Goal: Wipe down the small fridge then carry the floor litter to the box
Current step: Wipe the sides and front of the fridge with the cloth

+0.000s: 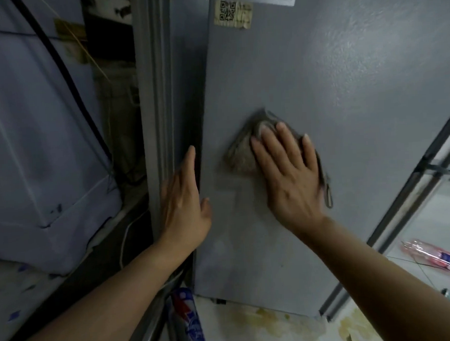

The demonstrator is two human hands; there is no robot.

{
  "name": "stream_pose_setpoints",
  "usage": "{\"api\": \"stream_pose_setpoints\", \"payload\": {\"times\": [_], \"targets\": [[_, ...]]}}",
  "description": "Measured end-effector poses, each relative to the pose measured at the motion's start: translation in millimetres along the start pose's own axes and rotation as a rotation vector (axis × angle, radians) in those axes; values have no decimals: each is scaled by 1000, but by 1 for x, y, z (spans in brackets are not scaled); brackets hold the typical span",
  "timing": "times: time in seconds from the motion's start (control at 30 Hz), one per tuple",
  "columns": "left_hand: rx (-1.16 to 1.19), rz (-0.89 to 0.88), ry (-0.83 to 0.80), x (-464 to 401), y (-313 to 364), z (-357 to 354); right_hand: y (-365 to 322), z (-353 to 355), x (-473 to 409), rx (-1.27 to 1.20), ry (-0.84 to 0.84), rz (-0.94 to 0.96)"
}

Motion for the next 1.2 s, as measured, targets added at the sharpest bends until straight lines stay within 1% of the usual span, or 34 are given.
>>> {"api": "stream_pose_setpoints", "payload": {"times": [0.07,0.13,0.27,0.33,0.4,0.5,0.57,0.6,0.67,0.77,0.87,1.0,1.07,1.1,1.2], "targets": [[139,75,-15,5,-14,-5,-6,0,-12,24,24,-59],[228,112,12,8,-24,-8,-21,-9,1,37,-5,-18],[351,201,12,21,-41,-18,-63,-43,60,75,-234,331],[400,276,-11,29,-53,-24,-65,-48,67,115,-279,396],[444,333,-35,37,-65,-28,-65,-43,49,81,-228,336],[472,382,-57,43,-80,-33,-64,-27,0,-11,-18,162],[478,403,-64,46,-88,-37,-67,-24,-17,-16,90,116],[483,417,-66,47,-92,-39,-70,-26,-16,-19,117,121],[503,449,-56,51,-98,-44,-78,-37,1,-35,89,183],[528,481,-22,59,-106,-49,-96,-65,51,-6,-82,345],[478,478,-45,68,-113,-52,-105,-87,98,91,-226,409],[466,426,-144,73,-106,-59,-106,-91,118,151,-312,446],[433,384,-169,70,-96,-60,-94,-78,106,131,-291,433],[403,357,-169,65,-89,-59,-84,-67,94,110,-250,406],[331,249,-122,48,-64,-54,-39,-27,56,53,-62,290]]}}
Point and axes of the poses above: each hand's wrist, its own x-axis away from the middle knuckle, its own z-axis out of the back of the hand, y = z × x, the point moved 9 cm from there along -x, towards the middle knuckle, and after that the axes turned 10 degrees about -z, right-handed, at the moved point
